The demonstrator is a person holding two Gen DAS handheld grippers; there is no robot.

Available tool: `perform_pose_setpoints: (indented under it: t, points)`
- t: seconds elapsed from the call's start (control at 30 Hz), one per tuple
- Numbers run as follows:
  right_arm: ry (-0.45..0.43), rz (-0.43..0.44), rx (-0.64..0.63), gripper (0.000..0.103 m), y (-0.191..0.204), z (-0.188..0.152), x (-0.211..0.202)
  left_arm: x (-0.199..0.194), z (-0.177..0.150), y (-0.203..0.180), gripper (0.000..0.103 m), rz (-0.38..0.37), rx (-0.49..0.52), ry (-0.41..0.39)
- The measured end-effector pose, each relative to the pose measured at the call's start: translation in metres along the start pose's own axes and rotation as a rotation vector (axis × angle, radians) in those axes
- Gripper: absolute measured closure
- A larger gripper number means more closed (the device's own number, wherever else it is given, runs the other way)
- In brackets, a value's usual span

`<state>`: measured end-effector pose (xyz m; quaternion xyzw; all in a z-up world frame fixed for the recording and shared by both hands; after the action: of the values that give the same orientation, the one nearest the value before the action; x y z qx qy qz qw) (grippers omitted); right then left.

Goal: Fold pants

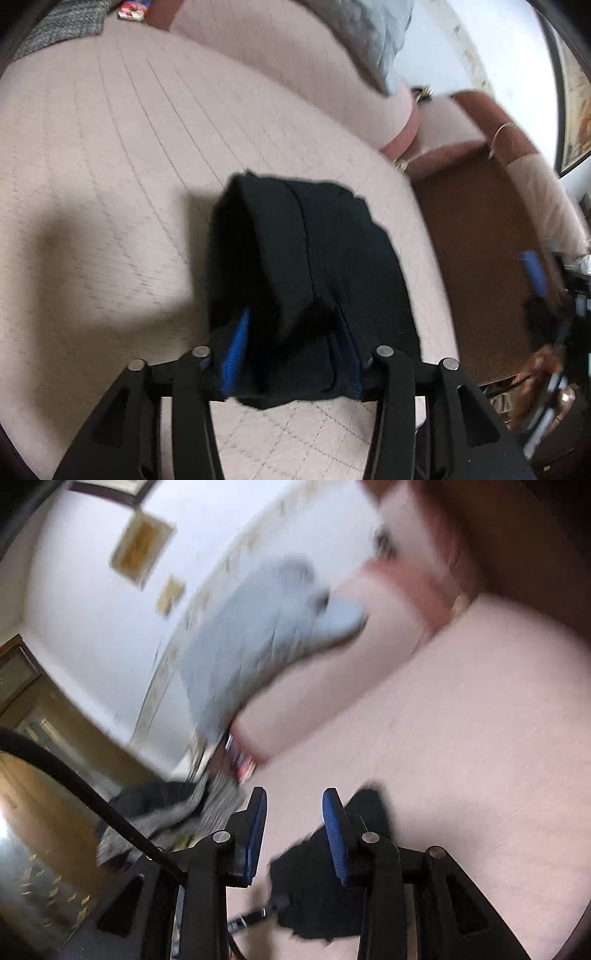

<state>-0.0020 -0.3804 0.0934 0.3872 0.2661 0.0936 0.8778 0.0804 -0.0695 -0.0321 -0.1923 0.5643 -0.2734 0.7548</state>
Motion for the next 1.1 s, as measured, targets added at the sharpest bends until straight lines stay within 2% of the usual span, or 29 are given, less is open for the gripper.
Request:
perform_pose_setpoints:
  t: [0.07, 0.2, 0.27, 0.37, 0.43, 0.47, 0.53, 0.7, 0.73, 0.8, 0.87, 0.9, 0.97, 1.03, 1.07, 1.1]
  points:
    - [-0.099, -0.018, -0.001, 0.067, -0.002, 0.011, -0.029, 0.005, 0.004, -0.005, 0.059, 0.032, 0.019, -0.011]
    - [-0.193, 0.092, 0.11, 0.067, -0.013, 0.03, -0.059, 0.009, 0.016, -0.017, 0.058, 0.067, 0.051, -0.019]
    - [-0.214, 0.098, 0.153, 0.067, -0.022, 0.038, -0.064, 0.013, 0.014, -0.017, 0.057, 0.099, 0.07, -0.006]
    - [-0.264, -0.017, 0.087, 0.067, -0.023, 0.041, -0.072, 0.011, 0.007, -0.01, 0.057, 0.155, 0.089, 0.002]
    - [-0.306, -0.084, 0.016, 0.067, -0.018, 0.04, -0.084, 0.005, 0.002, -0.006, 0.056, 0.14, 0.078, 0.006]
    - [-0.322, -0.085, 0.005, 0.067, -0.015, 0.039, -0.091, 0.002, 0.0, -0.005, 0.056, 0.132, 0.074, 0.008]
    - [-0.344, -0.015, 0.042, 0.067, -0.014, 0.039, -0.108, -0.004, -0.004, -0.007, 0.056, 0.12, 0.079, 0.005]
    - [-0.472, 0.224, 0.129, 0.067, -0.004, 0.053, -0.177, -0.022, -0.011, -0.025, 0.056, 0.101, 0.124, -0.038]
    - [-0.499, 0.247, 0.125, 0.067, -0.001, 0.055, -0.189, -0.026, -0.012, -0.029, 0.056, 0.088, 0.132, -0.047]
    - [-0.57, 0.24, 0.082, 0.067, 0.009, 0.064, -0.217, -0.036, -0.016, -0.033, 0.056, 0.061, 0.154, -0.061]
    - [-0.618, 0.231, 0.04, 0.067, 0.019, 0.072, -0.235, -0.04, -0.017, -0.033, 0.056, 0.065, 0.165, -0.064]
    - [-0.632, 0.263, 0.04, 0.067, 0.022, 0.078, -0.245, -0.042, -0.017, -0.032, 0.056, 0.068, 0.168, -0.057]
    - [-0.641, 0.342, 0.064, 0.067, 0.021, 0.086, -0.255, -0.043, -0.015, -0.03, 0.056, 0.085, 0.165, -0.052]
    - [-0.612, 0.409, 0.083, 0.067, 0.021, 0.094, -0.257, -0.046, -0.011, -0.027, 0.056, 0.098, 0.144, -0.065]
    - [-0.579, 0.396, 0.068, 0.067, 0.022, 0.096, -0.253, -0.048, -0.01, -0.024, 0.056, 0.092, 0.12, -0.072]
    - [-0.528, 0.343, 0.035, 0.067, 0.025, 0.096, -0.242, -0.047, -0.009, -0.022, 0.055, 0.087, 0.102, -0.074]
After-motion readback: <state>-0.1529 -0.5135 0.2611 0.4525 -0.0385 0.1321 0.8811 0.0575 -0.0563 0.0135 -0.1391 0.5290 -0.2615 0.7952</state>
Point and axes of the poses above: each gripper's, at about its wrist camera, not at the fingertips, and x roughly the way its jaws point, y to its left, z to its top, the point moved 6 cm from there along x, roughly the way its jaws point, and after that the axes turned 6 degrees about y, right-handed, at the moved point
